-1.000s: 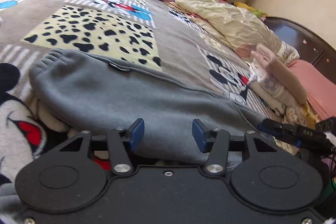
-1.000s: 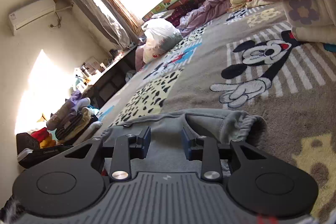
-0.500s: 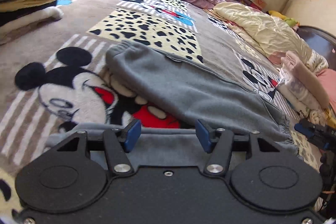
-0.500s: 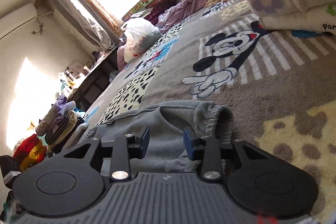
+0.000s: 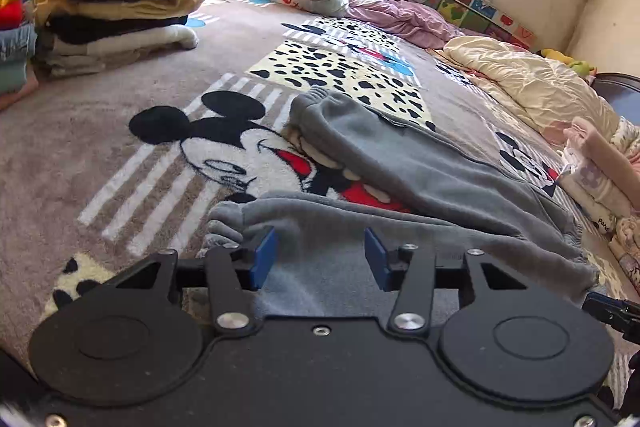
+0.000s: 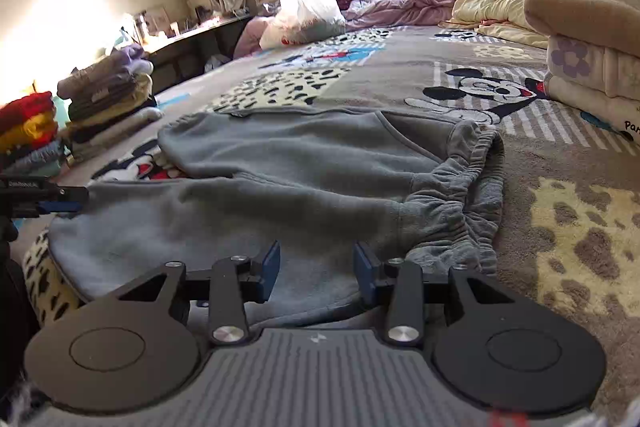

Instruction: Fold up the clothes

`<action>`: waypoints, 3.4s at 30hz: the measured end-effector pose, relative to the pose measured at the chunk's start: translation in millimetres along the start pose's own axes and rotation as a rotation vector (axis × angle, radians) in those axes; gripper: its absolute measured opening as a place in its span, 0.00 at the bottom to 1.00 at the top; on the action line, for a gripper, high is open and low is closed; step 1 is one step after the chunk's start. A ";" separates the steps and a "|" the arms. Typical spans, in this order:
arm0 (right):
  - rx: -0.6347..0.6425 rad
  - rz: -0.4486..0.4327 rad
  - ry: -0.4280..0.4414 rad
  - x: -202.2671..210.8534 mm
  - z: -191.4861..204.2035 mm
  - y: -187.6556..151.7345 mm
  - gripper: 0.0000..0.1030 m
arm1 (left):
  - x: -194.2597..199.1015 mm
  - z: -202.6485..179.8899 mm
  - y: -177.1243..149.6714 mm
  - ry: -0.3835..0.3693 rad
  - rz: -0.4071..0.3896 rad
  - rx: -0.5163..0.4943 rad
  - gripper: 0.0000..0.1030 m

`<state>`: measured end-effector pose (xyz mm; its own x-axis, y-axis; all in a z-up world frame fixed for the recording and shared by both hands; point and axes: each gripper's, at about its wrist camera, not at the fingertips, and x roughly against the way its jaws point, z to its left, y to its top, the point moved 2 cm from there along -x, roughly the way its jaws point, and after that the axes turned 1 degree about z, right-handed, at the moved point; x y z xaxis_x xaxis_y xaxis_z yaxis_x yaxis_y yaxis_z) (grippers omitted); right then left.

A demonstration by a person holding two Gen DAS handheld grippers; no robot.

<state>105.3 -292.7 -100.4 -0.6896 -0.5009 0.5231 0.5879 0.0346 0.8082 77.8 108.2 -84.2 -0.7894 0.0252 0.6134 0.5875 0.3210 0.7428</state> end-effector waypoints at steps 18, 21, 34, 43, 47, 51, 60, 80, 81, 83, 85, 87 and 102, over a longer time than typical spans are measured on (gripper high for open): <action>-0.009 -0.016 -0.063 -54.6 -18.0 8.8 0.31 | -72.2 -1.6 24.4 0.140 0.064 -0.167 0.24; -0.040 -0.028 -0.049 -54.8 -24.1 9.8 0.28 | -64.8 -1.2 27.1 0.120 0.074 -0.182 0.24; 0.115 -0.021 0.105 -45.9 24.2 6.6 0.44 | -77.8 -72.2 13.3 -0.002 0.157 -0.307 0.26; 0.060 -0.046 0.086 -47.0 14.3 8.1 0.44 | -69.0 -79.2 34.4 0.020 0.111 -0.245 0.25; 0.073 -0.058 0.116 -40.2 20.2 8.3 0.44 | -60.7 -107.3 13.6 -0.098 0.131 -0.319 0.25; 0.085 -0.033 0.123 -46.2 24.2 4.3 0.44 | -100.4 -118.4 5.3 -0.064 0.171 -0.316 0.33; -0.051 -0.100 0.143 -34.8 -2.1 27.8 0.44 | -80.1 -127.9 54.3 -0.079 0.110 -0.326 0.32; 0.149 0.241 -0.092 -161.9 -54.2 125.6 0.42 | -164.0 -83.4 140.3 0.055 0.064 -0.390 0.48; 0.136 0.241 -0.086 -164.9 -56.4 123.4 0.29 | -165.9 -81.9 142.1 0.052 0.061 -0.388 0.45; 0.097 0.238 -0.058 -167.8 -60.6 120.2 0.20 | -169.9 -79.0 145.7 0.046 0.055 -0.384 0.24; 0.084 0.231 -0.052 -167.9 -63.3 121.1 0.12 | -173.8 -76.1 149.3 0.041 0.049 -0.380 0.02; 0.064 0.210 -0.053 -163.4 -65.9 125.1 0.10 | -177.8 -73.1 152.9 0.035 0.043 -0.376 0.00; -0.048 0.202 -0.078 -174.3 -87.4 139.6 0.18 | -184.3 -54.7 142.0 0.015 0.104 -0.412 0.53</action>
<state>344.5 -276.1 -102.3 -0.5852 -0.4199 0.6937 0.7357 0.0849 0.6719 316.4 97.4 -77.0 -0.7213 0.0229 0.6923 0.6884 -0.0875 0.7201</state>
